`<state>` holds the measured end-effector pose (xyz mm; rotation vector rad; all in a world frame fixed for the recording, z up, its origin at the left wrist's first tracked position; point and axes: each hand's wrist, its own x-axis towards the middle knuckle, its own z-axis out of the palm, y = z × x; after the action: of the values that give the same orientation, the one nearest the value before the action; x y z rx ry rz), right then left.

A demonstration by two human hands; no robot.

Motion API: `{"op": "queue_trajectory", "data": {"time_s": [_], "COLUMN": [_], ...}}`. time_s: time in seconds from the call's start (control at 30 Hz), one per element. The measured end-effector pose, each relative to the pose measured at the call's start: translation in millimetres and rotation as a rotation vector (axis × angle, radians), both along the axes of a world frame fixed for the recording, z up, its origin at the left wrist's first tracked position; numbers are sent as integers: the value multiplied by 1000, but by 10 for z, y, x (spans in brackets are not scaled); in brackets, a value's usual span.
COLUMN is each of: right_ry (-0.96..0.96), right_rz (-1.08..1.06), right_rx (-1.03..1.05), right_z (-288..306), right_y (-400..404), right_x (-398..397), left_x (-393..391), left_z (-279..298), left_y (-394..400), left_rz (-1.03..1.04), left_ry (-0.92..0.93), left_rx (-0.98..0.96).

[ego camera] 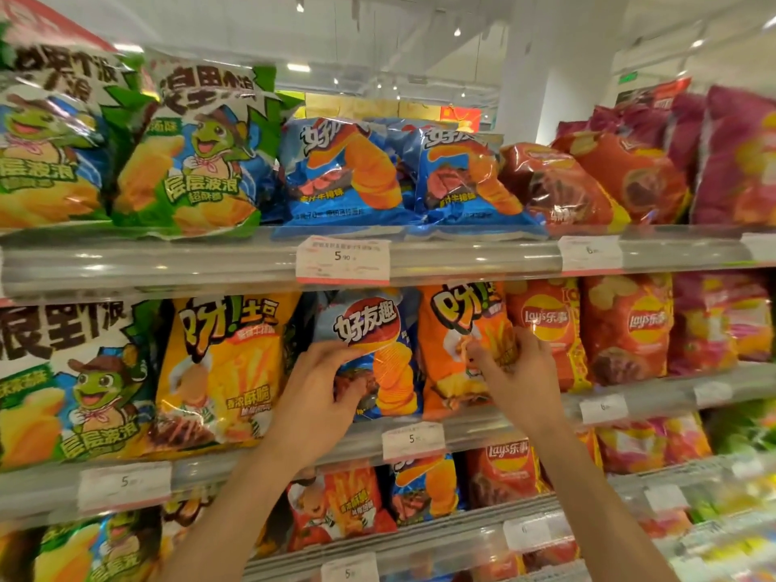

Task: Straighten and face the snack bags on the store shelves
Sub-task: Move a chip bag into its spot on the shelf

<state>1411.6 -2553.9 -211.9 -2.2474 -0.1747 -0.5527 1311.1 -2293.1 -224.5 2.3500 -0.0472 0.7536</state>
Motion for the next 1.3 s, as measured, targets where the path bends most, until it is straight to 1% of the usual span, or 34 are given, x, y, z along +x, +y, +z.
{"op": "queue_trajectory", "data": {"time_s": [0.17, 0.3, 0.37, 0.5, 0.67, 0.8, 0.9, 1.03, 1.13, 1.2, 1.3], "right_ry": [63, 87, 115, 100, 42, 111, 200, 286, 297, 298, 301], "right_rz": [-1, 122, 173, 207, 259, 303, 362, 387, 391, 437, 471], "right_rx": [6, 177, 222, 352, 381, 431, 454, 520, 584, 629, 649], "right_z": [47, 39, 32, 102, 275, 310, 242, 55, -116, -207, -333], "right_y": [-23, -65, -68, -115, -216, -300, -353, -359, -337, -322, -288], "right_x": [124, 164, 173, 265, 335, 311, 197, -12, -206, -351, -513], "left_x": [6, 10, 8, -13, -47, -67, -79, -128, -209, -309, -540], "left_z": [-6, -5, -13, -27, -6, 16, 28, 45, 70, 76, 34], "left_y": [-20, -41, -51, -55, -59, -76, -87, -120, -158, -177, -140], "left_rz": [12, 16, 20, 14, 8, -3, -12, -23, -39, -55, -37], "left_ry": [4, -4, -1, 15, 41, 54, 57, 44, 43, 28, -4], "left_rx": [-17, -34, -33, -56, -127, -170, -189, -253, -328, -382, -416]}}
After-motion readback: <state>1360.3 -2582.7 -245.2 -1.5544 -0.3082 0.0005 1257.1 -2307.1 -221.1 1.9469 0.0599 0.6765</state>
